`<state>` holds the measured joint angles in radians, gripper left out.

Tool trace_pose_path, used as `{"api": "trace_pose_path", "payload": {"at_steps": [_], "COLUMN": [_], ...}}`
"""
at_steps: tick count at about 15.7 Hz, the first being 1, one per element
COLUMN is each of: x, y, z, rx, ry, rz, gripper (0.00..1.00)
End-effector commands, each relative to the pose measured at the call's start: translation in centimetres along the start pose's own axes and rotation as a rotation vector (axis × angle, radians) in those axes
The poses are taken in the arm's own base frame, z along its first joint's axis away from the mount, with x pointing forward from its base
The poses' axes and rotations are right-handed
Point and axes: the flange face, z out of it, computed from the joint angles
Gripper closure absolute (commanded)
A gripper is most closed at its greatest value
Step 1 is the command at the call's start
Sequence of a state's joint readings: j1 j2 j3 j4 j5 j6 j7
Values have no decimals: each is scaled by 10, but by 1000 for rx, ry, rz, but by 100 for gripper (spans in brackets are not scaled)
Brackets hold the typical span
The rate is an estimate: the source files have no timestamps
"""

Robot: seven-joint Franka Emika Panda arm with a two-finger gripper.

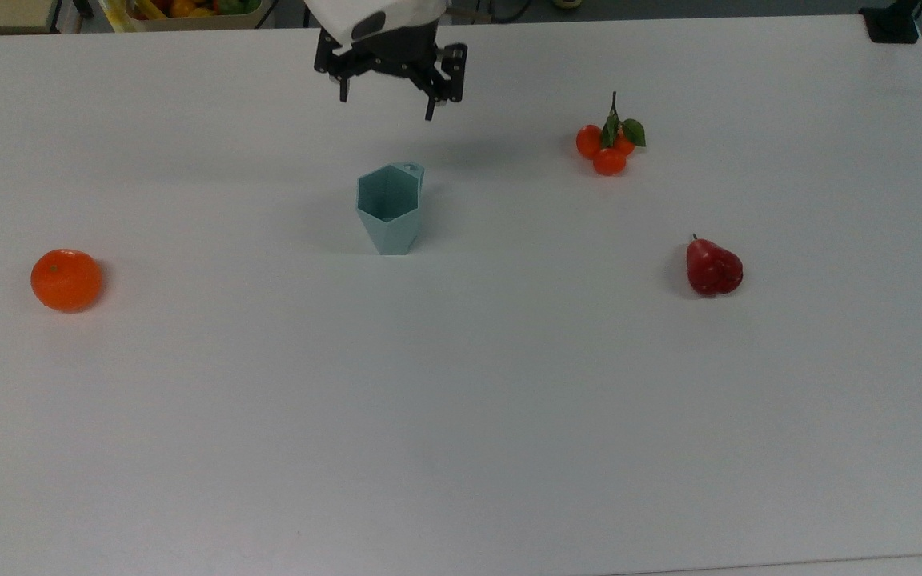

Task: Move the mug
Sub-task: 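Open the gripper and lift it away from the mug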

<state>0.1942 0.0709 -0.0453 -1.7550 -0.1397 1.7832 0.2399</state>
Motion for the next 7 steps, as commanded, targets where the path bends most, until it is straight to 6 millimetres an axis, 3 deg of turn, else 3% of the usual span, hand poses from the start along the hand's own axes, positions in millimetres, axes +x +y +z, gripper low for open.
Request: {"api": "trace_pose_path", "payload": {"at_steps": [1, 4, 7], "x": [-17, -34, -34], "y": [42, 51, 53], "z": [-66, -81, -82], "rx": [79, 79, 75], "ry": [5, -18, -21], "rz": [-61, -53, -47], "gripper": [0, 0, 0]}}
